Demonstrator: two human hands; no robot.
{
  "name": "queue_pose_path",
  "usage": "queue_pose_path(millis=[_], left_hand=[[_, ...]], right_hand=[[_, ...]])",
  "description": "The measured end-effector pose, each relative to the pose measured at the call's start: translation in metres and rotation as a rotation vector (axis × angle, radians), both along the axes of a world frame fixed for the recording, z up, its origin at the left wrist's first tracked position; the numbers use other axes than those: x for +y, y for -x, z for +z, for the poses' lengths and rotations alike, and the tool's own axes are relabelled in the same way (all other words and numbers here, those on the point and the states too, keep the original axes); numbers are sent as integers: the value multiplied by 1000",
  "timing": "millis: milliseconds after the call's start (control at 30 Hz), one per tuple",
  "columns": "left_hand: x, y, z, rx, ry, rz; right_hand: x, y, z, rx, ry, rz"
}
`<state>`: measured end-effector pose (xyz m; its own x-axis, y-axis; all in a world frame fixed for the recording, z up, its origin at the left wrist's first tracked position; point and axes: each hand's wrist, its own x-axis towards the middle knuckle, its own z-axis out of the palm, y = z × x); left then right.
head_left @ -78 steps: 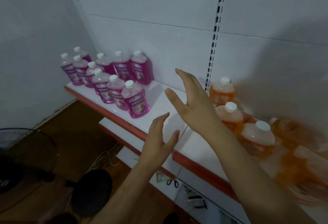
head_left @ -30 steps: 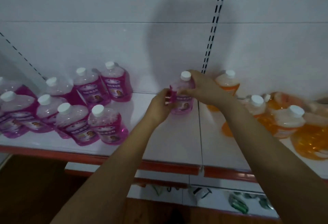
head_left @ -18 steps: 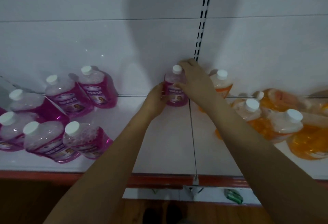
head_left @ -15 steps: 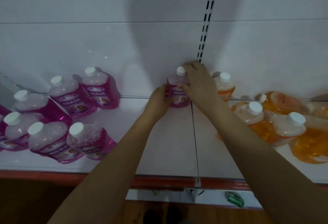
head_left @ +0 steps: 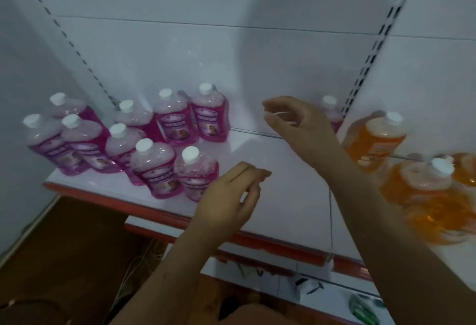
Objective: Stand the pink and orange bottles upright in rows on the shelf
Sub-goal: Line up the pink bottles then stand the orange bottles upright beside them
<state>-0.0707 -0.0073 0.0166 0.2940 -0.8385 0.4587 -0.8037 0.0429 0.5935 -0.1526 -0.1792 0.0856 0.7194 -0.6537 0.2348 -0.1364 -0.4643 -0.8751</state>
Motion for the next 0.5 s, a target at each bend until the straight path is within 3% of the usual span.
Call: queue_pose_path(millis=[100,233,367,500], left_hand=[[49,-22,-12,57,66,256],[82,-40,-37,222,75,491],[85,-51,-61,375,-50,532],[80,-58,-75,411,-180,459]], right_hand=[[36,-20,-4,-14,-23,141],[71,-43,-24,124,71,256],[89,-59,-42,192,133,320],[96,-64,-49,164,145,306]])
